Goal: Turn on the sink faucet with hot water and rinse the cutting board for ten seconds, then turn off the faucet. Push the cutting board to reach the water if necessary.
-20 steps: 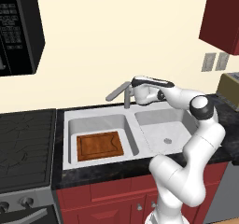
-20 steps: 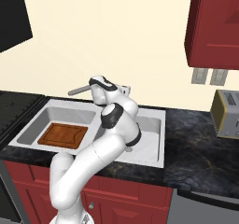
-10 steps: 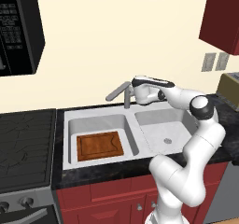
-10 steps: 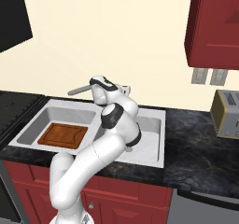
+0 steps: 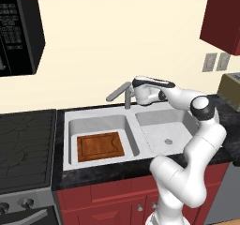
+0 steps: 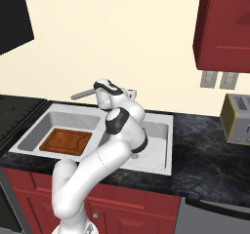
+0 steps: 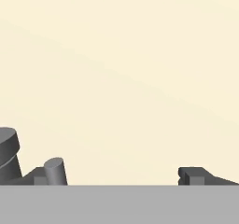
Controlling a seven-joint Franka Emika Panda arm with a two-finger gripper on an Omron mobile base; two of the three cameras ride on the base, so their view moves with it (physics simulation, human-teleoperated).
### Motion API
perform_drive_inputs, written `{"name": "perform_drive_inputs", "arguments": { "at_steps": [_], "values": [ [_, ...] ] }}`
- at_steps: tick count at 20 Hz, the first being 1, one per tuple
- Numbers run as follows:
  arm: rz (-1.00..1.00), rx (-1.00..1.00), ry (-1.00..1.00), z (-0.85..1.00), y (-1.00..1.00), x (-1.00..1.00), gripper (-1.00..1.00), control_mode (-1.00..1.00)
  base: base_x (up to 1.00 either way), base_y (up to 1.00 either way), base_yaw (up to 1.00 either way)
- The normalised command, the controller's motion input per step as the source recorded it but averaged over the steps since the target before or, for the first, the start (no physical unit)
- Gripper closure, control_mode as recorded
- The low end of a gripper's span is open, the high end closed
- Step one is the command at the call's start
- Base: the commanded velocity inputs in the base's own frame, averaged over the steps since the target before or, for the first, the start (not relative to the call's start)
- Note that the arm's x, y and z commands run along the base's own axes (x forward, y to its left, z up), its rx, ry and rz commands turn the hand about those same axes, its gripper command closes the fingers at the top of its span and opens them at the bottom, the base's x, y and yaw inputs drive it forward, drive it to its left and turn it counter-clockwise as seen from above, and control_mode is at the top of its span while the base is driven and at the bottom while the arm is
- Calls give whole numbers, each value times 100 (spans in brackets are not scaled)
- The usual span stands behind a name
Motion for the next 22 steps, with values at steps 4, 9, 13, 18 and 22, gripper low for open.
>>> {"name": "perform_drive_inputs", "arguments": {
  "at_steps": [4,9,13,18,22],
  "values": [
    [0,0,0,0,-18,0,-100,-100,0,0,0],
    [0,1,0,0,-25,-4,-100,-100,0,0,0],
    [0,1,0,0,-18,-3,-100,-100,0,0,0],
    [0,0,0,1,0,0,-100,-100,0,0,0],
    [0,0,0,0,0,0,-100,-100,0,0,0]
  ]
}}
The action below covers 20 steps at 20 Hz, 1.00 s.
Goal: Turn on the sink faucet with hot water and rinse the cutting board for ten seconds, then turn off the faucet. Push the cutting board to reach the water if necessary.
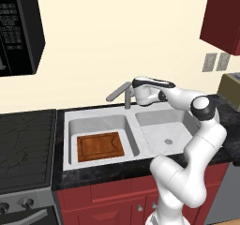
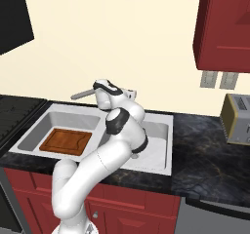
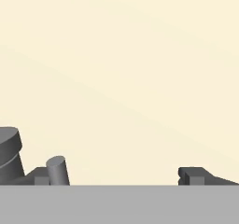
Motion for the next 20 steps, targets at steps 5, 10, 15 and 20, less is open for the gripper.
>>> {"name": "perform_drive_inputs", "arguments": {
  "at_steps": [5,10,15,20],
  "values": [
    [0,0,0,-1,0,0,-100,-100,0,0,0],
    [0,0,0,0,-14,0,-100,-100,0,0,0],
    [0,0,0,0,-38,0,-100,-100,0,0,0],
    [0,0,0,0,-39,-3,-100,-100,0,0,0]
  ]
}}
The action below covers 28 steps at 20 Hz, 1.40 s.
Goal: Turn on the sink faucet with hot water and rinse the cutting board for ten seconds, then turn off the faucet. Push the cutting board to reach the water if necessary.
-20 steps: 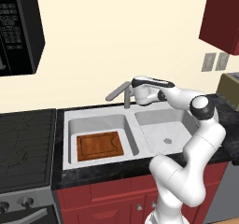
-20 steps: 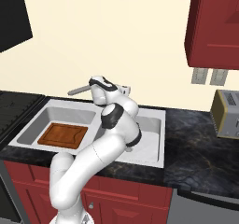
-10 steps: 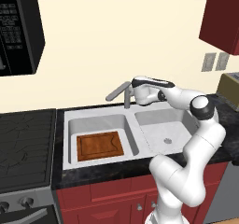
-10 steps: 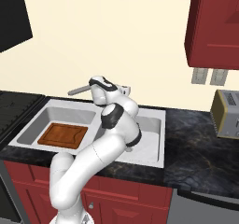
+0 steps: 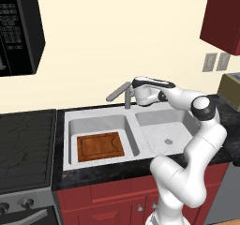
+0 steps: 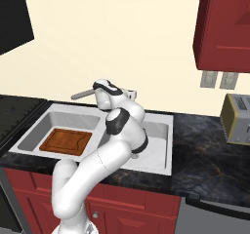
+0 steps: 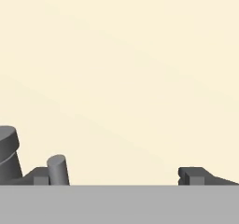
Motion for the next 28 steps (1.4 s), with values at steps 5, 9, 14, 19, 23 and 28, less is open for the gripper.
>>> {"name": "perform_drive_inputs", "arguments": {
  "at_steps": [5,9,14,19,23,28],
  "values": [
    [0,0,0,0,-37,-4,-100,-100,0,0,0],
    [0,0,0,0,-42,-5,-100,-100,0,0,0],
    [0,0,0,0,-40,-5,-100,-100,0,0,0],
    [0,0,0,0,-41,-7,-100,-100,0,0,0],
    [0,1,0,0,-42,-7,-100,-100,0,0,0],
    [0,0,0,0,-42,-10,-100,-100,0,0,0]
  ]
}}
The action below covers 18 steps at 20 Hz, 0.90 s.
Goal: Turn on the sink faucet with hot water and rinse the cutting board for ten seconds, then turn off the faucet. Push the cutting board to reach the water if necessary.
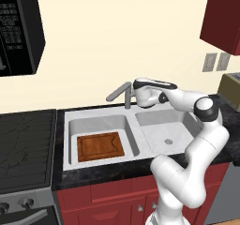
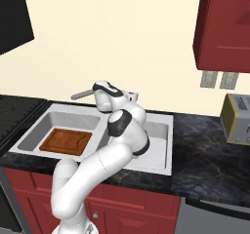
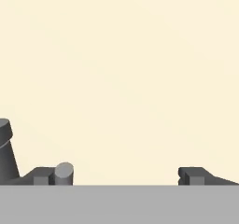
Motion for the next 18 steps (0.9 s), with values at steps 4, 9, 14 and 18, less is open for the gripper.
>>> {"name": "perform_drive_inputs", "arguments": {
  "at_steps": [4,9,14,18],
  "values": [
    [0,2,0,0,-45,-9,-100,-100,0,0,0],
    [0,2,0,0,-50,-8,-100,-100,0,0,0],
    [0,2,0,0,-56,-5,-100,-100,0,0,0],
    [0,2,0,0,-61,-3,-100,-100,0,0,0]
  ]
}}
